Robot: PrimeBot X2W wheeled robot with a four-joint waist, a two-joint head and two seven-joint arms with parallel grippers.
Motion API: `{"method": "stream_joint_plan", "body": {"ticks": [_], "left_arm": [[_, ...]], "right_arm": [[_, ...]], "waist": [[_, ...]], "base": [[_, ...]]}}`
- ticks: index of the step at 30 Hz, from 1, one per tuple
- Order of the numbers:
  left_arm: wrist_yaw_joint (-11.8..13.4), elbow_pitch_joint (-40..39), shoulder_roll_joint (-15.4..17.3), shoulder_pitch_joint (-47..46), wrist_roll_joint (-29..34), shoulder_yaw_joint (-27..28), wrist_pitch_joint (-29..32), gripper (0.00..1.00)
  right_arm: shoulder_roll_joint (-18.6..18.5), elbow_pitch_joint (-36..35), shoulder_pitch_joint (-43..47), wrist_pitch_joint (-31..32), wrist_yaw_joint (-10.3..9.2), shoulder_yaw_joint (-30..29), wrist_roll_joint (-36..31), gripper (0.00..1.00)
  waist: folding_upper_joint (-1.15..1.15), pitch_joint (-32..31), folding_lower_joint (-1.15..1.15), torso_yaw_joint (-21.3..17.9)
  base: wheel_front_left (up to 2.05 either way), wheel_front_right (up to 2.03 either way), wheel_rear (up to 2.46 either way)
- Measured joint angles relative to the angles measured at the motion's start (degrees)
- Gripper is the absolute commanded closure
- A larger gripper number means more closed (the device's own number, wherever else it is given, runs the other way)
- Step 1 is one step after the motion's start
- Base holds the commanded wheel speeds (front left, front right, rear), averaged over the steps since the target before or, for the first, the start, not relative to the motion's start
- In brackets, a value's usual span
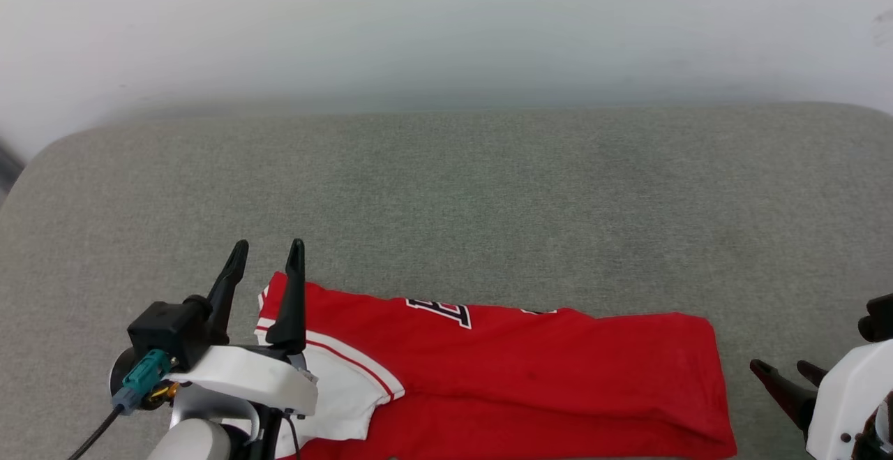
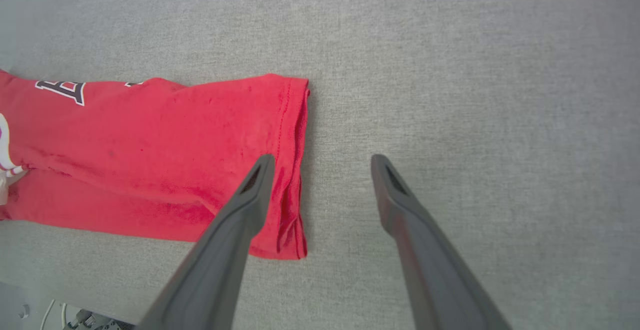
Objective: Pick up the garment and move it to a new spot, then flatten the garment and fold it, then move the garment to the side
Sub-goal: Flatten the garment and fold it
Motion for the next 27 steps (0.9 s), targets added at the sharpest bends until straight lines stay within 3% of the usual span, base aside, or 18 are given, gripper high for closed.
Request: {"method": "stream_joint_plan", "body": {"ticks": [8,18,19,21,27], "left_arm": [[0.11,-2.24,-1.72,-2.29,5.45,-1.33,-3.55,0.00],[-0.85,-3.30,-3.13,-2.73,7.50,-0.88,-4.17,0.00],[-0.88,-3.26,-3.11,-2.77,7.67,-0.89,-4.19,0.00],[-0.68,-3.08,-2.82,-2.78,8.93,-0.97,-4.20,0.00],[-0.31,-2.87,-2.58,-2.61,8.96,-0.63,-4.24,0.00]], "right_arm": [[1.05,1.89,-0.55,5.90,0.00,-1.47,-0.69,0.00],[2.57,9.95,-2.10,6.26,0.00,-1.15,0.51,0.00],[2.35,10.62,-2.44,6.25,0.00,-0.88,0.81,0.51],[2.02,11.56,-2.94,5.79,-0.01,-0.22,1.92,1.00],[0.40,12.73,-4.54,3.42,0.00,3.46,3.42,1.00]], "waist": [[0.00,2.97,0.01,3.97],[0.00,6.31,0.01,7.37],[0.00,6.40,0.01,7.44],[0.00,6.44,0.01,7.38],[0.00,5.66,0.01,6.56]], "base": [[0.00,0.00,0.00],[0.00,0.00,0.00],[0.00,0.00,0.00],[0.00,0.00,0.00],[0.00,0.00,0.00]]}}
